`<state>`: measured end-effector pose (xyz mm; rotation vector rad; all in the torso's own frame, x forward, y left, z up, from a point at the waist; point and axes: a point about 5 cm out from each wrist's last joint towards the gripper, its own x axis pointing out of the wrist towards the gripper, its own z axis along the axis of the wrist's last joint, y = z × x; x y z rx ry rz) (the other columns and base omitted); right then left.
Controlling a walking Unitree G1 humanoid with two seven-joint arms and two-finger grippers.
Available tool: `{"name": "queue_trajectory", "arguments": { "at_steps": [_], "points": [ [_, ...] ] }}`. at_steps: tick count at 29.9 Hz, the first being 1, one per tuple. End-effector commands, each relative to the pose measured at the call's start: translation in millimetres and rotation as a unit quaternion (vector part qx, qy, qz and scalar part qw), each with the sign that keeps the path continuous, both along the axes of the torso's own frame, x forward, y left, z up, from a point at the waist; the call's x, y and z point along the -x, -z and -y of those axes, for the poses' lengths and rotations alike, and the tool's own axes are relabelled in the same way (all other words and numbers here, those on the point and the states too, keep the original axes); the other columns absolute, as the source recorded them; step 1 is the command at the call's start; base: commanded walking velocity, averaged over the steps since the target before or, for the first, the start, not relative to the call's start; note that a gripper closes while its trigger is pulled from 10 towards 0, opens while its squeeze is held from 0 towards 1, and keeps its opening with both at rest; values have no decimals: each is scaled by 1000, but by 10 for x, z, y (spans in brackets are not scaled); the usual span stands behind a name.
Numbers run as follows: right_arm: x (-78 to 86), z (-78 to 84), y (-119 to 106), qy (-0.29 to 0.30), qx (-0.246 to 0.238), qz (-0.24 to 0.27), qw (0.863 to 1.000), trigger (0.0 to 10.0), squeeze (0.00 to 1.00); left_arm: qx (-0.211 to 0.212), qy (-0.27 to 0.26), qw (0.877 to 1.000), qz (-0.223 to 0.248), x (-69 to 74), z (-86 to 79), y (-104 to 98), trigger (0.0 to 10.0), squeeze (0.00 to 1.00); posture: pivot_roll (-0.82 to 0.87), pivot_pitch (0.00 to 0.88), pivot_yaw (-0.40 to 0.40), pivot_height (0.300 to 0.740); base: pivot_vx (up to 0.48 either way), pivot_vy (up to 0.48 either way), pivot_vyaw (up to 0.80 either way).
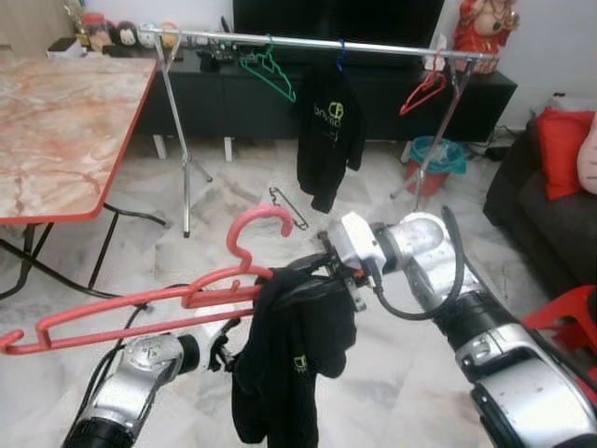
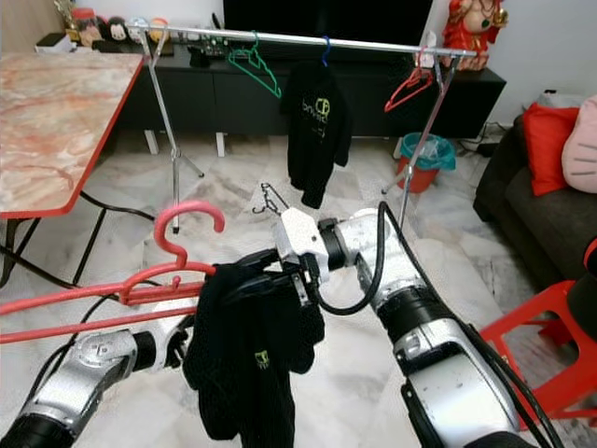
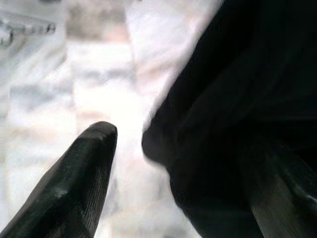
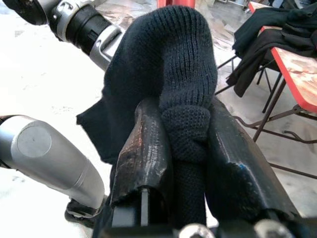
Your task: Hang hanger
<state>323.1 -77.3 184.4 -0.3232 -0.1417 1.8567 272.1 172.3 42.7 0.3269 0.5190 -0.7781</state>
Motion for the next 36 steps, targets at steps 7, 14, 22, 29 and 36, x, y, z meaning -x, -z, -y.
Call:
{"name": "queue_trajectory", "arguments": {
  "at_steps": [7,14,22,29,36],
  "points": [
    [-51,17,-167,5,-24,26,999,10000,0,-71,-89,993,-1,-57,-127,169,10000,0,1,0,-106,736,0,0,0],
    [-31,63,-125,8,-19,21,1000,10000,0,-139,-231,962,41,-183,-412,161,10000,0,-1,0,-107,736,0,0,0],
    [-13,154,-10,20,5,13,1000,10000,0,-156,-251,952,85,-209,-526,76,10000,0,0,0,-106,736,0,0,0],
    [13,234,81,30,13,-1,999,10000,0,-168,-265,945,93,-190,-575,99,0,0,4,0,-106,736,0,0,0],
    [18,386,154,53,23,-10,998,10000,0,-166,-288,937,107,-200,-617,79,0,0,6,0,-108,736,0,0,0]
  ]
}}
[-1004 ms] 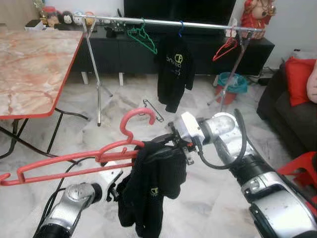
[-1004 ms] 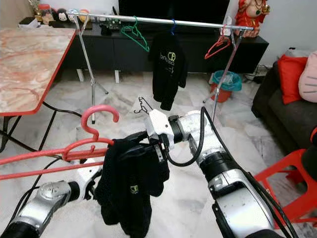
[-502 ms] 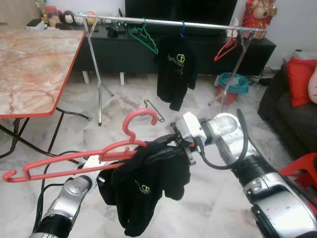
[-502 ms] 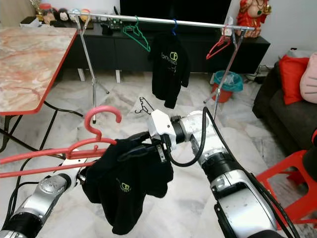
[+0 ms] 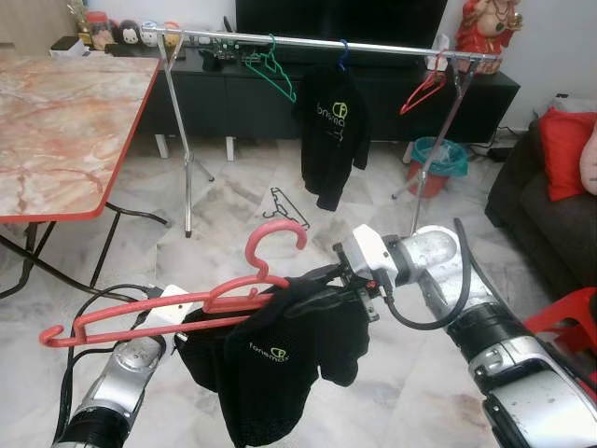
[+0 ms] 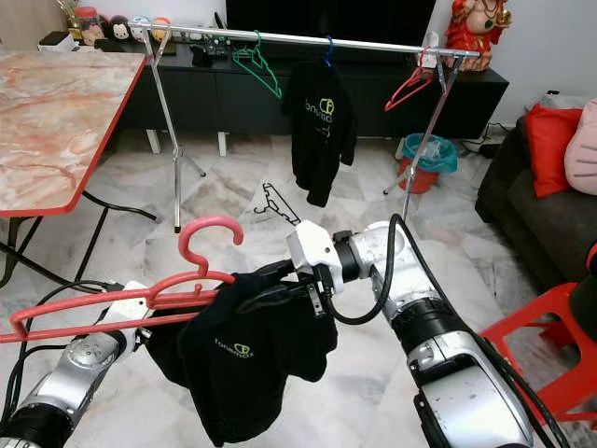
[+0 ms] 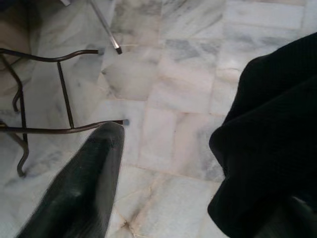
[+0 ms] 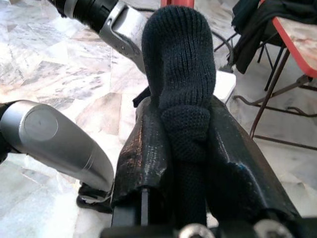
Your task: Hang hanger
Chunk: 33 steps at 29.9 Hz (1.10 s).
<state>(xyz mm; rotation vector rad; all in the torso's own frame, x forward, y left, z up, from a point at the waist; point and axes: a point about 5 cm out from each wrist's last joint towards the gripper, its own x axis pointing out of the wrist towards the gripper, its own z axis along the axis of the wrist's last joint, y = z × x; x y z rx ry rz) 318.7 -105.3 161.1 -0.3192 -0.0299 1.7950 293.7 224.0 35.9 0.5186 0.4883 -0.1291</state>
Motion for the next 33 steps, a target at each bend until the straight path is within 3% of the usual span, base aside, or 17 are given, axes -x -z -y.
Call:
{"name": "queue_trajectory", "arguments": {
  "at_steps": [1,6,9,11,12,14,25,30,32,33],
  "points": [
    [-23,121,-70,16,-7,17,1000,10000,0,-15,-24,1000,0,16,-108,10,0,0,4,0,-107,736,0,0,0],
    [10,233,-2,33,1,9,999,10000,0,-6,-36,999,12,20,-132,2,0,0,2,0,-106,736,0,0,0],
    [26,302,49,49,7,3,999,10000,0,24,-44,999,21,6,-115,-20,0,0,0,0,-104,736,0,0,0],
    [34,379,131,70,26,3,997,10000,0,75,-33,996,30,-9,-53,-46,0,0,2,0,-104,736,0,0,0],
    [30,423,177,87,36,3,996,10000,0,120,-30,992,36,-16,-15,-72,0,0,2,0,-104,736,0,0,0],
    [41,475,210,98,41,2,994,10000,0,126,-25,991,35,-10,-14,-80,0,0,4,0,-103,736,0,0,0],
    [99,772,330,146,106,17,983,10000,0,85,-61,995,1,97,-216,39,0,0,-1,0,-98,736,0,0,0],
    [50,1007,414,207,209,75,953,10000,0,82,-79,994,0,107,-262,47,0,0,-2,0,-96,736,0,0,0],
    [50,1007,414,207,209,75,953,10000,0,82,-79,994,0,107,-262,47,0,0,-2,0,-96,736,0,0,0],
    [74,1069,442,204,234,79,947,10000,0,79,-82,993,-1,103,-272,48,0,0,-2,0,-96,736,0,0,0]
  ]
}}
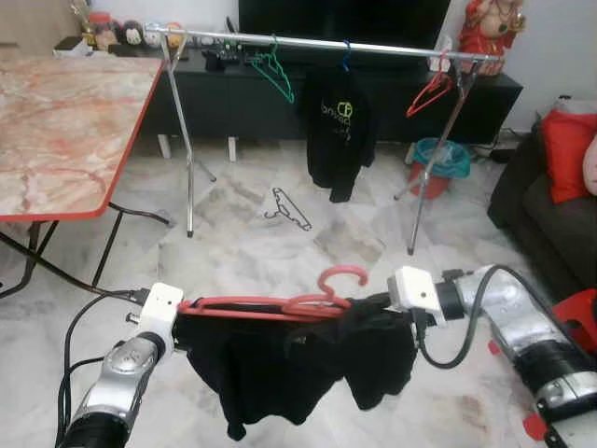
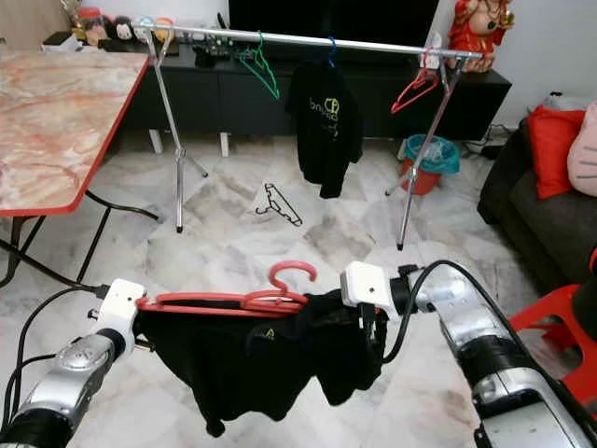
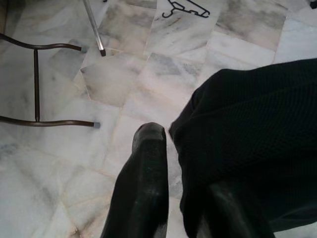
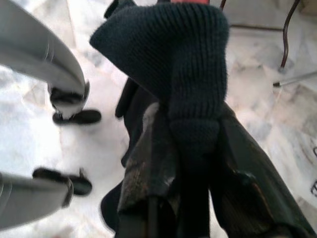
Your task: Hang hanger
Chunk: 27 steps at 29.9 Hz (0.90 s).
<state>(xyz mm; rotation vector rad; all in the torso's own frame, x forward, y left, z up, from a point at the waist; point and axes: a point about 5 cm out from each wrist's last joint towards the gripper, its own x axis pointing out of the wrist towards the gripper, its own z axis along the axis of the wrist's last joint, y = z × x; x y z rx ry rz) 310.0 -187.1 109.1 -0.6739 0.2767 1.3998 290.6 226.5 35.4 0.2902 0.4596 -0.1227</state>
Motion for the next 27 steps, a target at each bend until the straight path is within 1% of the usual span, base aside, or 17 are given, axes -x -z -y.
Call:
{"name": "queue_trajectory", "arguments": {
  "at_steps": [1,3,5,10,12,13,14,17,19,20,21,23,24,25,27],
  "points": [
    [-13,250,-78,22,44,12,999,10000,0,-30,-54,998,-19,72,-246,43,0,0,-2,0,-96,736,0,0,0],
    [31,297,-60,9,62,5,998,10000,0,-31,-57,998,-19,67,-258,39,0,0,-7,0,-93,736,0,0,0],
    [43,322,-47,6,82,11,997,10000,0,-32,-59,998,-20,64,-262,37,0,0,-7,0,-93,736,0,0,0],
    [74,343,-8,-10,107,9,994,10000,0,-31,-67,997,-18,51,-267,26,0,0,-10,0,-92,736,0,0,0],
    [50,383,50,-5,165,27,986,10000,0,-23,-59,998,-3,22,-237,-14,0,0,-10,0,-93,736,0,0,0],
    [27,406,82,0,196,43,980,10000,0,-14,-51,999,9,1,-207,-46,0,0,-10,0,-93,736,0,0,0],
    [27,406,82,0,196,43,980,10000,0,-14,-51,999,9,1,-207,-46,0,0,-10,0,-93,736,0,0,0],
    [-23,351,88,22,184,52,981,10000,0,17,-31,999,33,-34,-128,-104,0,0,-8,0,-92,736,0,0,0],
    [-51,314,92,30,184,64,980,10000,0,40,-22,998,49,-54,-76,-148,1843,0,-6,0,-93,736,0,0,0],
    [-55,289,110,28,189,64,980,10000,0,55,-15,996,63,-70,-38,-192,4549,0,-5,0,-93,736,0,0,0],
    [-47,282,119,22,193,60,979,10000,0,56,-13,996,68,-77,-30,-209,7333,0,-5,0,-93,736,0,0,0],
    [-42,278,124,19,195,58,979,10000,0,57,-12,996,71,-81,-26,-219,7333,0,-5,0,-93,736,0,0,0],
    [-42,273,126,15,200,62,978,10000,0,56,-10,996,73,-85,-22,-228,9020,0,-5,0,-93,736,0,0,0],
    [-57,267,128,20,204,67,976,10000,0,57,-4,996,74,-89,-12,-234,10000,0,-5,0,-93,736,0,0,0],
    [-72,261,141,20,218,71,973,10000,0,62,8,995,75,-93,18,-247,10000,0,-5,0,-95,736,0,0,0]
  ]
}}
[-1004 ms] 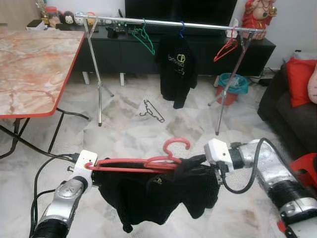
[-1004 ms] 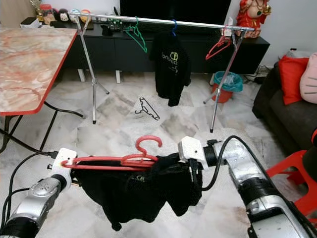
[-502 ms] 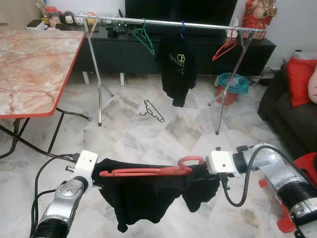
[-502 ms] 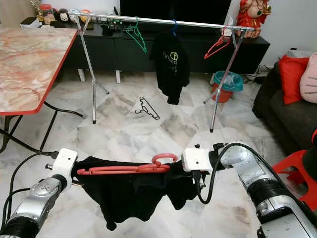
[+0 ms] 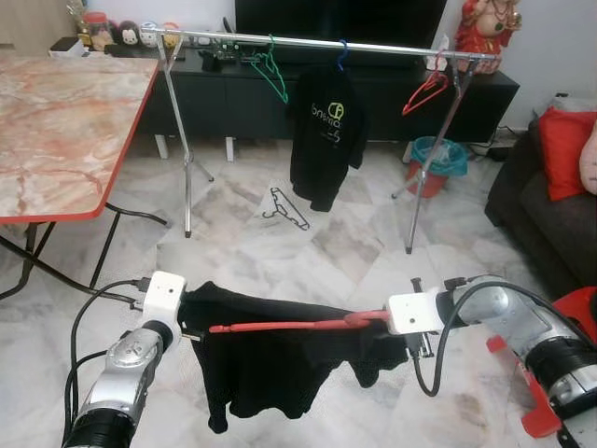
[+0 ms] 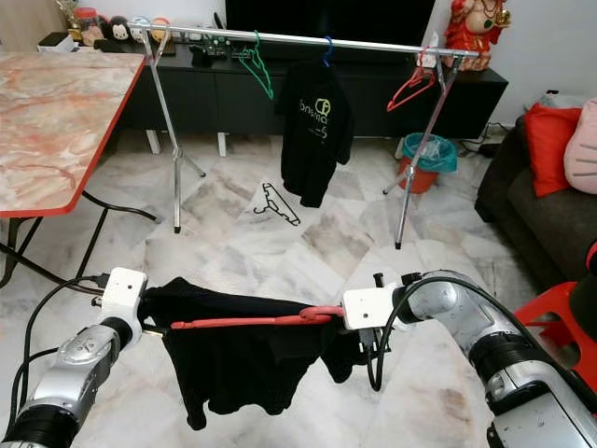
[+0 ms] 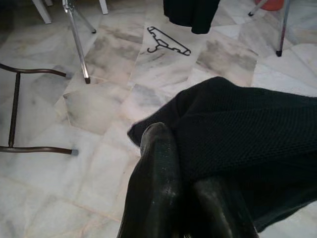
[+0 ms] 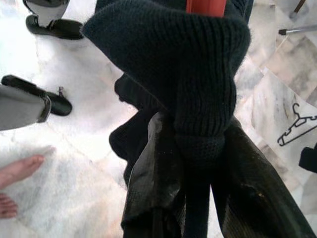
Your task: Hang hanger
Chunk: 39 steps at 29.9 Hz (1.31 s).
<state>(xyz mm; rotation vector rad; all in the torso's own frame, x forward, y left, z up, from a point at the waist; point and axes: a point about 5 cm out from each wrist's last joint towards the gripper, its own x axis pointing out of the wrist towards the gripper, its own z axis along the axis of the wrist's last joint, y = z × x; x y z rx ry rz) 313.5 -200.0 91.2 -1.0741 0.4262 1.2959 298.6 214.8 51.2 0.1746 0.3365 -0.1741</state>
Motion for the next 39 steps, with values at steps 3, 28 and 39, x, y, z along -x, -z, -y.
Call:
{"name": "queue_trajectory", "arguments": {
  "at_steps": [3,28,39],
  "points": [
    [-66,164,-7,25,71,16,997,10000,0,2,-9,1000,25,-19,-76,-110,10000,0,-5,0,-95,736,0,0,0],
    [-290,93,-16,123,79,99,984,10000,0,4,47,999,-2,48,54,-35,10000,0,-6,0,-93,736,0,0,0],
    [-367,-16,-74,159,19,118,980,10000,0,1,88,996,-27,109,155,41,10000,0,-7,0,-90,736,0,0,0]
  ]
}}
